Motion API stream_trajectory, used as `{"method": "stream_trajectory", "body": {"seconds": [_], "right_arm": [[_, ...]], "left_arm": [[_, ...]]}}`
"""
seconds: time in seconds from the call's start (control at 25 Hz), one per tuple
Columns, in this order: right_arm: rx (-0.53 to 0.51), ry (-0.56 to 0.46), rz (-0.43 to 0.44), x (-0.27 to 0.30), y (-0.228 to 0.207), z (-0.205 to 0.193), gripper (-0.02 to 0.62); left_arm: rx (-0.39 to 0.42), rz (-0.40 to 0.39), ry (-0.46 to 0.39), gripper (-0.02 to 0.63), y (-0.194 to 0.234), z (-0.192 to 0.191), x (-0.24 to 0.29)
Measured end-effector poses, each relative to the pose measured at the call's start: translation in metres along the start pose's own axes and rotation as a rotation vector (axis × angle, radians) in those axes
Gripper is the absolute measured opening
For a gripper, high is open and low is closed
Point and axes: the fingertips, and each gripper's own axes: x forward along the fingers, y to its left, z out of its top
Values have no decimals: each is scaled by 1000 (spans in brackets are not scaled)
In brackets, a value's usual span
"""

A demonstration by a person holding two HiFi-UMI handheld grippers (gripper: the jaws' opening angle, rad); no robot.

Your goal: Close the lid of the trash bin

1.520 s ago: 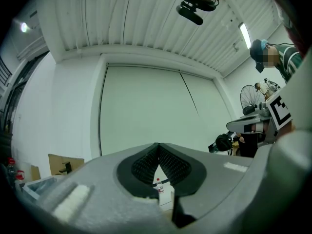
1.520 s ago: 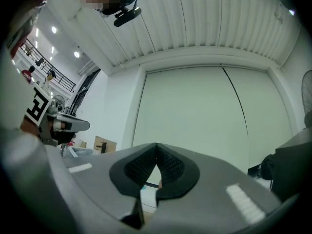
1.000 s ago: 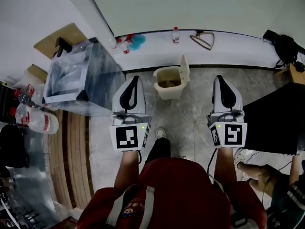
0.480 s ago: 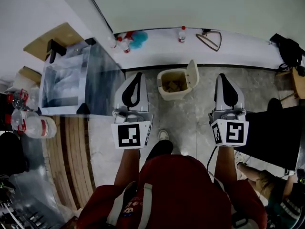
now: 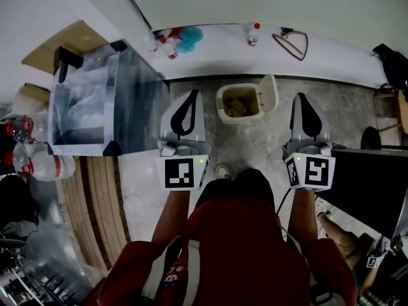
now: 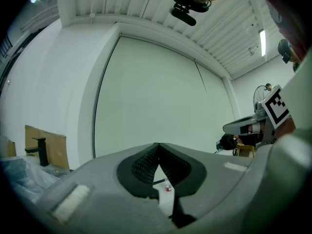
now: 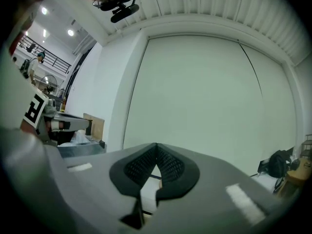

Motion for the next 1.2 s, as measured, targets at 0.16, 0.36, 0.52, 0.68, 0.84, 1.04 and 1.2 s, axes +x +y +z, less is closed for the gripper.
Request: {"method": "stream_trajectory", "body": {"seconds": [0.16,0.36,0.52,0.68,0.84,1.04,1.2], "right_arm": [[19,50,3,16,-8,-33,0],[43,134,13,38,-26,-89,0],[69,213,34,59,-42,-137,2],[103,307,70,78,-51,-187,23],[144,394,95,89,-57,-236,65],[206,518,144,100,-58,-303,131],[264,615,170,104,-61,-351,181]], "left_arm": [[-3,-2,38,4,-3,-28,17],[-33,21,91,5,-10,-66,43],[-46,28,140,5,-19,-102,72],[-69,28,199,5,-32,-135,96],[-79,17,263,5,-46,-171,116],[-81,24,360,5,-56,-213,137],[-89,34,428,5,-63,-238,145]]}}
